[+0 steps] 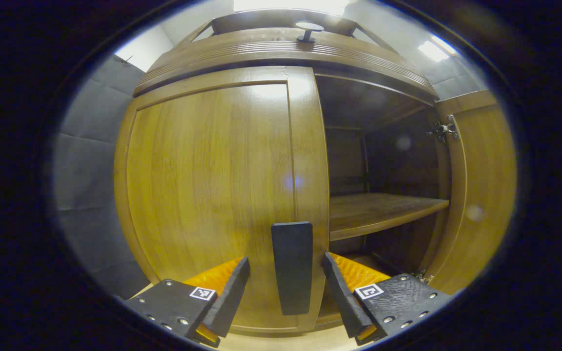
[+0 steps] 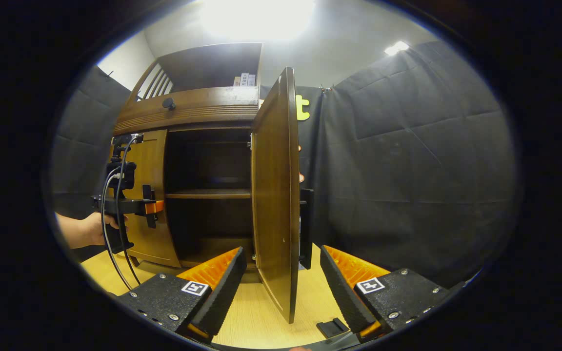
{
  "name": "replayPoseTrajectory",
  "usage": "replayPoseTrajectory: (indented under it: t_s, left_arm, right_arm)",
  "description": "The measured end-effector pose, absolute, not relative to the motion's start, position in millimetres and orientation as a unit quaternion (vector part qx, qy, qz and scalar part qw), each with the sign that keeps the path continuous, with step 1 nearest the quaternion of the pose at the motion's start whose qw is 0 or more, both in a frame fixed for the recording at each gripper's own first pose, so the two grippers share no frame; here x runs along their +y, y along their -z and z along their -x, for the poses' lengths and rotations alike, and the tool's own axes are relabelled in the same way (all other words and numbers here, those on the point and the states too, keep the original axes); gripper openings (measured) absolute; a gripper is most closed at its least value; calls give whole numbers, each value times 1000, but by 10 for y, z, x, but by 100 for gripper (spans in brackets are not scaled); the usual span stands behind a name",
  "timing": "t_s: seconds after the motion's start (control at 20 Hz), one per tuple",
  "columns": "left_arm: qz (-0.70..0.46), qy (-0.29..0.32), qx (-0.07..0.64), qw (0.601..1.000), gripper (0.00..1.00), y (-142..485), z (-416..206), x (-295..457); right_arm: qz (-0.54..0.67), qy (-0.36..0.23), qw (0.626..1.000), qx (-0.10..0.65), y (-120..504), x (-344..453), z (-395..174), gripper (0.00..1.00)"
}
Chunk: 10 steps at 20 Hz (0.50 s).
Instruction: Open the right door of the double-door shoe cabinet with the right hand, and open the left door with the left hand.
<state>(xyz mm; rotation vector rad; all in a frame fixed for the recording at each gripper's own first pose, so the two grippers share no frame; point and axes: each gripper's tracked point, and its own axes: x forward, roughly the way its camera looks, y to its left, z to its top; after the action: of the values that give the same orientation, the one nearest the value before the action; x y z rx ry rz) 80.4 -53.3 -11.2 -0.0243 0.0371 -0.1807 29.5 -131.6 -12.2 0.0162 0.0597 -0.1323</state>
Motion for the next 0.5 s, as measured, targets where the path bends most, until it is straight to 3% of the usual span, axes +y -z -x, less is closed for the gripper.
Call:
replayPoseTrajectory:
  t_s: [0.15,0.3,0.4,0.5]
  left_arm:
    - [36,99,19,994,33,105,-770,-595]
    - [39,98,28,994,28,137,-763,-601]
    - [39,102,29,994,10,129,-683,-600]
    - [41,107,30,993,22,110,-637,-609]
  right_arm:
    - [-13,59,998,28,75,-1239,-315,94]
    - [-9,55,998,25,58,-1164,-304,94]
    - [-8,52,998,25,60,-1134,-306,94]
    - [-3,57,998,25,47,-1124,-304,94]
